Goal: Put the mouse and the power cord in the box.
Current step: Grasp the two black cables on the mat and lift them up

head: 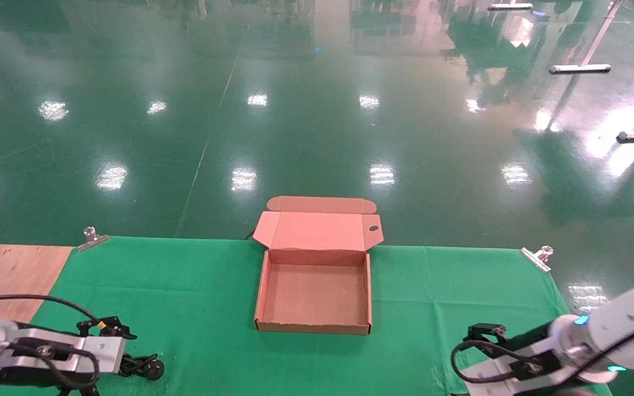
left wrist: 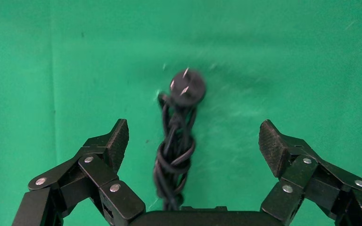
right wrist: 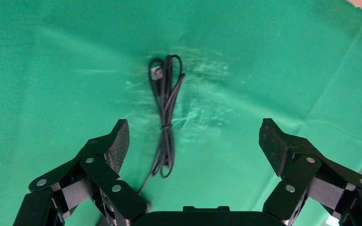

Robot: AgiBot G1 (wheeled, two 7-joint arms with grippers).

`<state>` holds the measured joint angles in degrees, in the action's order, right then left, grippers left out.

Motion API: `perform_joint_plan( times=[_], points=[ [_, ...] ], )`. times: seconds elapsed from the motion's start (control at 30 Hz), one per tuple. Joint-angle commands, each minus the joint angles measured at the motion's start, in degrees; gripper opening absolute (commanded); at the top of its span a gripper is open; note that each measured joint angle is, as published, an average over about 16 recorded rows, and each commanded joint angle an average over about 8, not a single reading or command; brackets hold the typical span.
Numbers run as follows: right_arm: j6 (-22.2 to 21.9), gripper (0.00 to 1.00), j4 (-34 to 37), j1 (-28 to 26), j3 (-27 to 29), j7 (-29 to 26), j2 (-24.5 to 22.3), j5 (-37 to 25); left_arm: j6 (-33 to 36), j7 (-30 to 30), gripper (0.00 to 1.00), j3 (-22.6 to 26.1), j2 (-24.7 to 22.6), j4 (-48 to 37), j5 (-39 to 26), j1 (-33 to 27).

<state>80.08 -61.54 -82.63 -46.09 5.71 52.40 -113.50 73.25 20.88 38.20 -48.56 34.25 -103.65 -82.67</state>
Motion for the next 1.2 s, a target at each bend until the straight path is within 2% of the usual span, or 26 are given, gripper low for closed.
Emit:
perform_joint_plan(
  times=[0.03,0.3,0.53,0.57,0.6,0.8,0.83,0.87,1.2],
  points=[
    [-1.0,1.0,4.0,-0.6,-1.0,1.9,2.1,-1.9,-2.0,2.5,1.0,1.1,-2.1,-4.3,-2.6,-1.7],
    [-6.0,1.0,21.4,-2.6,-2.4,9.5,8.5,-3.7,-6.4,9.2,1.0,2.4,-7.1,-17.8,-5.0,-5.2],
    [-7.8,1.0,31.6,-4.0,-2.8,14.7,12.2,-3.6,-10.6,12.8,1.0,2.2,-9.1,-24.7,-5.0,-7.2],
    [-8.0,0.94,32.8,-4.3,-2.8,15.4,12.6,-3.5,-11.5,13.1,1.0,2.1,-9.3,-25.4,-5.0,-7.3],
    [-8.2,0.83,33.9,-4.5,-2.8,16.0,13.0,-3.4,-12.5,13.4,0.93,2.0,-9.5,-26.1,-4.9,-7.4],
    [-9.6,0.08,39.8,-5.9,-2.7,19.3,14.9,-3.1,-18.0,14.3,0.18,1.5,-10.6,-29.0,-4.5,-7.3],
    [-9.8,0.02,40.7,-6.2,-2.6,19.8,15.2,-3.0,-18.5,14.4,0.05,1.4,-10.7,-29.3,-4.4,-7.3],
    [-10.0,0.0,41.5,-6.4,-2.6,20.3,15.5,-3.0,-18.9,14.6,0.0,1.4,-10.8,-29.6,-4.4,-7.3],
    [-11.9,0.0,48.3,-7.6,-2.3,23.7,17.4,-2.6,-18.1,16.0,0.0,1.1,-10.8,-32.0,-3.8,-7.7]
  ],
)
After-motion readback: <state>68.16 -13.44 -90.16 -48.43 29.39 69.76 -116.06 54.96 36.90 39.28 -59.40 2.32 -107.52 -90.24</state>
